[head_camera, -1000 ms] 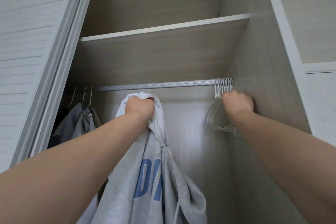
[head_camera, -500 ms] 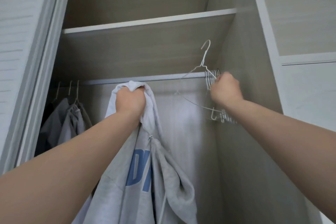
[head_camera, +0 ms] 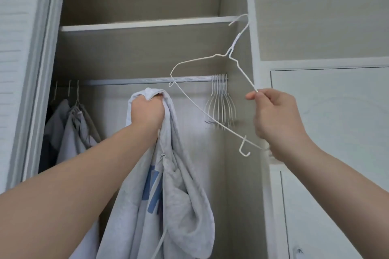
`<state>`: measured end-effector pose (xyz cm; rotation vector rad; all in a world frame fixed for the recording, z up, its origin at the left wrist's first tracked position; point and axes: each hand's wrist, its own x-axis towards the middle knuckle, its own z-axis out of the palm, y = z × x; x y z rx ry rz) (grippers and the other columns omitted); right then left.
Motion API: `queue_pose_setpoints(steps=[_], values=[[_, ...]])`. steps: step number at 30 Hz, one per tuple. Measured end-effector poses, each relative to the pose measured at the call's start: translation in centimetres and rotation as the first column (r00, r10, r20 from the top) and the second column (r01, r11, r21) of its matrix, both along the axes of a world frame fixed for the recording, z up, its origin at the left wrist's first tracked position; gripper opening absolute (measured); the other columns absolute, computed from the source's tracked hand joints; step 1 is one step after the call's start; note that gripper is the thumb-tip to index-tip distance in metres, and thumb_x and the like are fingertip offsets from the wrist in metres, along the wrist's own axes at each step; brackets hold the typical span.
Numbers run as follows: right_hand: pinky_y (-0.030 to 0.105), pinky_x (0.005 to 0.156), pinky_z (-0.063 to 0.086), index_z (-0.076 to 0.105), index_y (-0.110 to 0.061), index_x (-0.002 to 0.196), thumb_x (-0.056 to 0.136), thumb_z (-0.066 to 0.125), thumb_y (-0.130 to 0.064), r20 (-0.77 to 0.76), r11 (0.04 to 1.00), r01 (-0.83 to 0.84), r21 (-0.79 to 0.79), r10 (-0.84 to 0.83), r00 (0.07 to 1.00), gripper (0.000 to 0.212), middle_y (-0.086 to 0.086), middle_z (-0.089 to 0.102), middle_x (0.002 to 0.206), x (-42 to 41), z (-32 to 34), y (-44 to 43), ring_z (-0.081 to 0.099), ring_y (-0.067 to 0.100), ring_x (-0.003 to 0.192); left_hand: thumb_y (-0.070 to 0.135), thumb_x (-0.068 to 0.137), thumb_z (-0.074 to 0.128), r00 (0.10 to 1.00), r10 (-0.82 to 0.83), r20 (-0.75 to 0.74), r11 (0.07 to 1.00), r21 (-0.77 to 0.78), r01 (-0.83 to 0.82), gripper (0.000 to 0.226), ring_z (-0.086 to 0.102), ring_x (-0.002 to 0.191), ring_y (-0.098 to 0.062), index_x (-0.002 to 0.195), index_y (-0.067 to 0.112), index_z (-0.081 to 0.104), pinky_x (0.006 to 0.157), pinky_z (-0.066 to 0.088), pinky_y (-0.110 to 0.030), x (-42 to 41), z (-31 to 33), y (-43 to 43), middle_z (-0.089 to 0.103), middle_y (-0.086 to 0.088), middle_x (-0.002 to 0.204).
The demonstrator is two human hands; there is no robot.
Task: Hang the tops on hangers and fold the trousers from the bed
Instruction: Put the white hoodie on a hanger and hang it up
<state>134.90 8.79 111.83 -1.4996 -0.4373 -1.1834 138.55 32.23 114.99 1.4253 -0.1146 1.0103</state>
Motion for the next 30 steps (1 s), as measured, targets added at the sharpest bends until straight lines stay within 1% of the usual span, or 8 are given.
queue_pose_setpoints(steps=[4,9,14,18,22,24,26,30], values=[[0.021,0.046,0.027,0.070,-0.030,0.076,0.095,0.044,-0.019,-0.079,0.982,-0.138,0.130,0.149,0.986,0.033,-0.017,0.035,0.041,-6.3,-3.1,-4.9,0.032,0.007,0.037,0.024,0.099,0.055,1.000,-0.018,0.007,0.999,-0.039,0.018,0.023,0.056,0.072,-0.019,0.076,0.021,0.055,0.072,0.045,-0.031,-4.8,-0.3,-3.4,0.057,0.002,0.075],[0.017,0.040,0.021,0.066,-0.019,0.084,0.101,0.044,-0.012,-0.065,0.922,-0.301,0.242,0.325,0.944,0.029,-0.007,0.027,0.052,-15.0,-8.6,-14.1,0.020,0.012,0.041,0.024,0.098,0.055,0.999,0.030,0.023,1.000,-0.006,-0.030,0.022,0.059,0.092,-0.023,0.076,0.023,0.053,0.088,0.049,-0.035,-11.3,-2.0,-9.0,0.057,0.006,0.081],[0.020,0.038,0.032,0.063,-0.017,0.089,0.104,0.046,-0.019,-0.111,0.925,-0.293,0.242,0.326,0.939,0.023,-0.001,0.037,0.053,-20.3,-17.3,-22.7,0.031,0.015,0.041,0.022,0.097,0.057,0.999,-0.053,0.012,0.998,-0.042,0.054,0.020,0.056,0.067,-0.011,0.077,0.024,0.055,0.063,0.044,-0.027,-17.1,-6.4,-15.0,0.058,0.004,0.076],[0.031,0.045,0.045,0.062,-0.016,0.095,0.095,0.062,-0.029,-0.420,0.891,-0.327,0.314,0.439,0.794,0.013,0.009,0.052,0.064,-22.0,-21.6,-27.0,0.046,0.022,0.048,0.023,0.093,0.061,0.976,-0.119,-0.181,0.993,-0.021,0.117,0.022,0.069,0.094,-0.024,0.109,0.009,0.067,0.085,0.054,-0.037,-20.4,-11.9,-19.2,0.071,-0.011,0.104],[0.024,0.040,0.029,0.069,-0.005,0.097,0.098,0.061,-0.030,-0.602,0.926,-0.234,0.296,0.371,0.707,0.026,0.000,0.039,0.051,-23.1,-25.2,-30.3,0.032,0.015,0.043,0.025,0.091,0.064,0.916,-0.137,-0.378,0.988,0.009,0.152,0.023,0.070,0.100,-0.027,0.109,0.011,0.067,0.086,0.057,-0.039,-23.0,-18.6,-23.1,0.072,-0.013,0.111],[0.020,0.041,0.022,0.074,-0.003,0.094,0.098,0.058,-0.023,-0.626,0.942,-0.201,0.268,0.329,0.707,0.026,-0.002,0.032,0.050,-24.9,-28.3,-31.9,0.025,0.014,0.044,0.026,0.091,0.065,0.871,-0.143,-0.471,0.985,0.021,0.173,0.015,0.070,0.086,-0.020,0.102,0.016,0.068,0.068,0.055,-0.030,-24.0,-22.4,-24.7,0.074,-0.009,0.104],[0.018,0.042,0.020,0.077,-0.005,0.095,0.096,0.060,-0.022,-0.621,0.930,-0.219,0.294,0.360,0.696,0.024,-0.003,0.028,0.050,-27.8,-31.8,-33.4,0.021,0.013,0.043,0.026,0.089,0.066,0.806,-0.150,-0.572,0.978,0.036,0.207,0.020,0.069,0.080,-0.021,0.105,0.014,0.070,0.063,0.050,-0.026,-24.9,-26.4,-25.9,0.075,-0.010,0.101],[0.017,0.045,0.023,0.078,-0.015,0.101,0.091,0.069,-0.034,-0.614,0.925,-0.280,0.257,0.380,0.691,0.023,-0.006,0.027,0.049,-35.8,-38.3,-35.5,0.019,0.014,0.042,0.026,0.088,0.064,0.646,-0.131,-0.752,0.966,0.049,0.252,0.021,0.069,0.094,-0.030,0.106,0.015,0.067,0.092,0.057,-0.045,-26.7,-34.5,-28.0,0.073,-0.011,0.104]])
